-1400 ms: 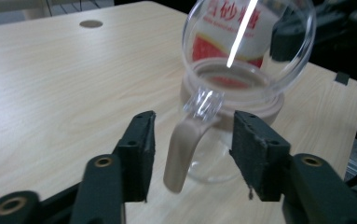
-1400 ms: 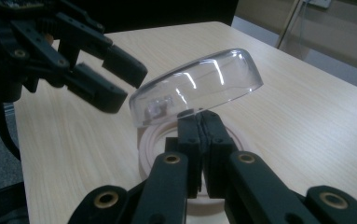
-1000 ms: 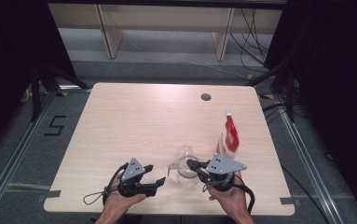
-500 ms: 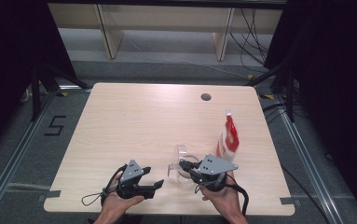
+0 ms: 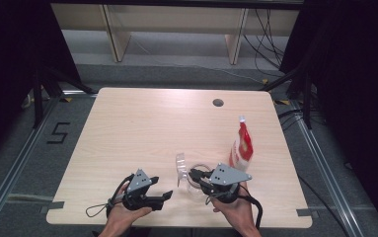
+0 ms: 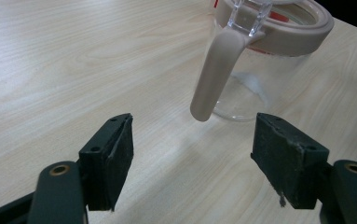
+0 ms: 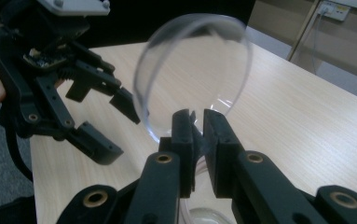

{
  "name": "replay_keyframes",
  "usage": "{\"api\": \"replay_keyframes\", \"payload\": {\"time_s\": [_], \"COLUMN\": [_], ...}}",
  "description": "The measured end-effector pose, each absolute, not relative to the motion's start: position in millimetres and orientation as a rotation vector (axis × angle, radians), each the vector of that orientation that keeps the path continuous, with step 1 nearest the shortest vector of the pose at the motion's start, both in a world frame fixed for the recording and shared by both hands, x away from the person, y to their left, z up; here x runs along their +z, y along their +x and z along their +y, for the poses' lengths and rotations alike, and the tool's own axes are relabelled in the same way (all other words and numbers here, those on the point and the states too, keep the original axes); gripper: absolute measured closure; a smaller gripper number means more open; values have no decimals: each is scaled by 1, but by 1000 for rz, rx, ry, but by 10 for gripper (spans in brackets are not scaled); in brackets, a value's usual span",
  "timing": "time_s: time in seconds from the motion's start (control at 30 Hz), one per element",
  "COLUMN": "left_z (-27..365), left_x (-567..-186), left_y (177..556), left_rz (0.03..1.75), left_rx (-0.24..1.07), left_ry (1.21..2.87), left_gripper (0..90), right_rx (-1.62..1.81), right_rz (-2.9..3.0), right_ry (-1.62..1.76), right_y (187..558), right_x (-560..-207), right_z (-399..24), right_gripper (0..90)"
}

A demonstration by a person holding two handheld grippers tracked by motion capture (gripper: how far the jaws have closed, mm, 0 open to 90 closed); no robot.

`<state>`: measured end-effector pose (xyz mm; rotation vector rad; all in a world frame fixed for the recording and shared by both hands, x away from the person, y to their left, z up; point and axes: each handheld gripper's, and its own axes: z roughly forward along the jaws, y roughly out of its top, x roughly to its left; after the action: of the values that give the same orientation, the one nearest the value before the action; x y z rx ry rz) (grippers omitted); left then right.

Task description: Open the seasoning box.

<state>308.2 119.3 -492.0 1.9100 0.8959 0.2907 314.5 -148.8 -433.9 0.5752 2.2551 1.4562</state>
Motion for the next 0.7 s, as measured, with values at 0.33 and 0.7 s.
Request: {"api": "replay_keyframes", "payload": {"time_s": [0.33,0.7], "left_z": [121,119], "left_x": [-492,-493], "left_y": [309,307], "left_rz": [901,893], "left_rx": [292,285], "left_ry": [1913,1923], "left_gripper": [275,266], "right_rx": [1445,1330], "right_rz": [2261,2126], "right_ry": [557,724], "right_y": [311,287], "right_x": [-434,-432], "right_z": [-145,-198], "right_gripper": [790,525]}}
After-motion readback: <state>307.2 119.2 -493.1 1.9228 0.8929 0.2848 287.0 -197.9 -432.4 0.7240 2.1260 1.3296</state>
